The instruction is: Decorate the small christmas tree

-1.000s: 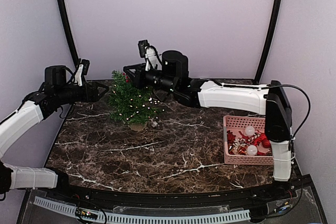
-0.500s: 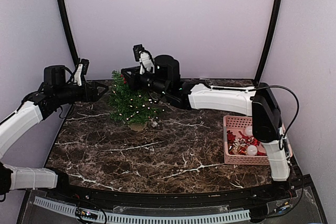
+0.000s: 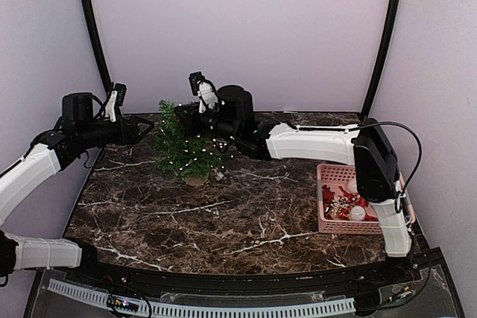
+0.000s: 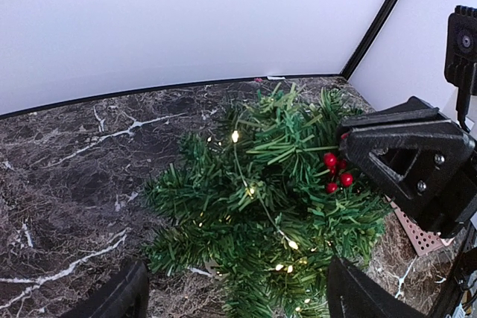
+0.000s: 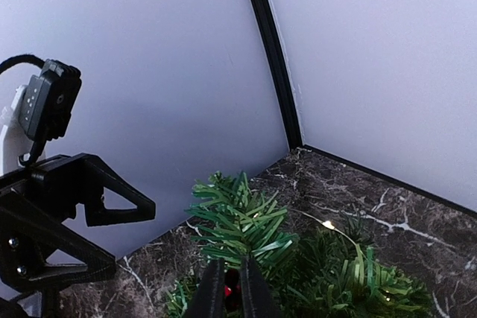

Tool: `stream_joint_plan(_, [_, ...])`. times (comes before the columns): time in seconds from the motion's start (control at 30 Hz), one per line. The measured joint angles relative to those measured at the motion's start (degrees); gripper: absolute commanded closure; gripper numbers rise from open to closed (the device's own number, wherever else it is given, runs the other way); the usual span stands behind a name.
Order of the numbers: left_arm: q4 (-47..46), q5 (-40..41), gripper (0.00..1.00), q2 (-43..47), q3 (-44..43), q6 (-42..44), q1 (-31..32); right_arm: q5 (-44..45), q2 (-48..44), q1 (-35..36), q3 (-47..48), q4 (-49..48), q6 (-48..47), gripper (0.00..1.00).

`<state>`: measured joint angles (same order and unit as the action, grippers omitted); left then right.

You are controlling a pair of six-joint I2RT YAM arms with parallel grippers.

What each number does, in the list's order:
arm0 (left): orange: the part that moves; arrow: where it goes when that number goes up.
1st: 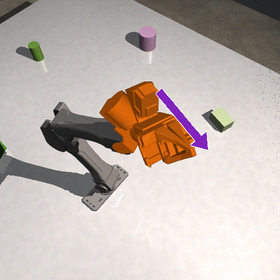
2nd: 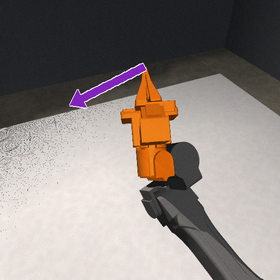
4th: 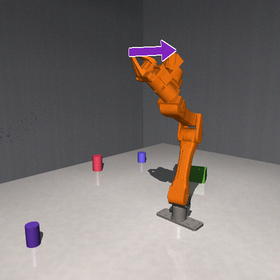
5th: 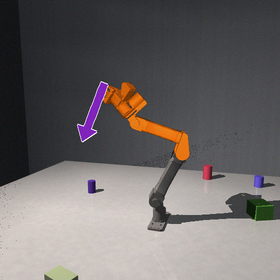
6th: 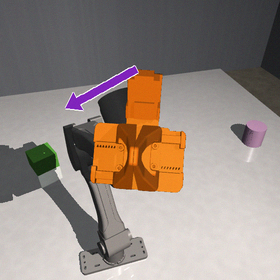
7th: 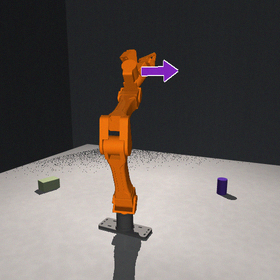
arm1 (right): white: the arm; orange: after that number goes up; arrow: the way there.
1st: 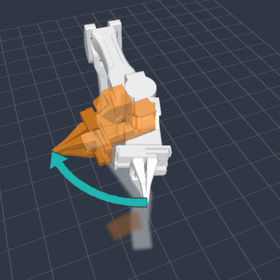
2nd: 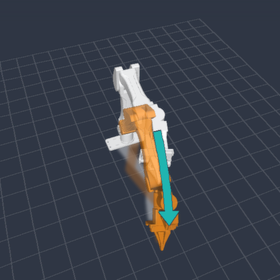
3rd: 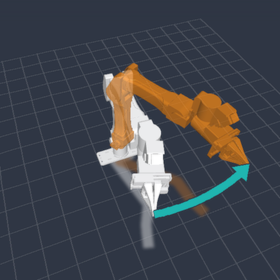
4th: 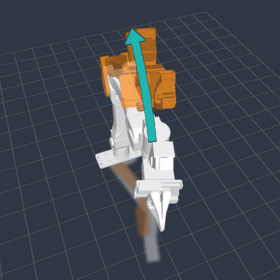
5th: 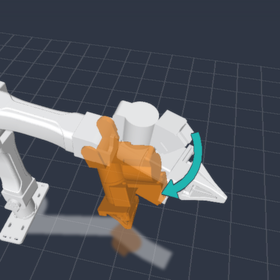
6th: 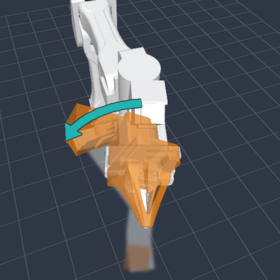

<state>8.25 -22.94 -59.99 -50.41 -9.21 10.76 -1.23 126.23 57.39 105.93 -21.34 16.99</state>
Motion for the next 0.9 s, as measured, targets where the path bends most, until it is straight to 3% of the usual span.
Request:
stream_joint_plan(0.13, [0.0,0.0,0.16,0.0,0.0,0.0,0.0,-0.3,0.0,0.0,-0.2,0.2,-0.1,0.63])
stream_joint_plan(0.33, [0.0,0.0,0.16,0.0,0.0,0.0,0.0,-1.4,-0.4,0.0,-0.5,0.4,0.1,0.52])
stream_joint_plan(0.67, [0.0,0.5,0.16,0.0,0.0,0.0,0.0,-2.4,-9.0,0.0,-5.4,0.3,0.3,0.44])
stream_joint_plan(0.9, [0.0,0.9,0.16,0.0,0.0,0.0,0.0,3.7,-22.4,-0.5,-15.0,4.0,-0.6,0.43])
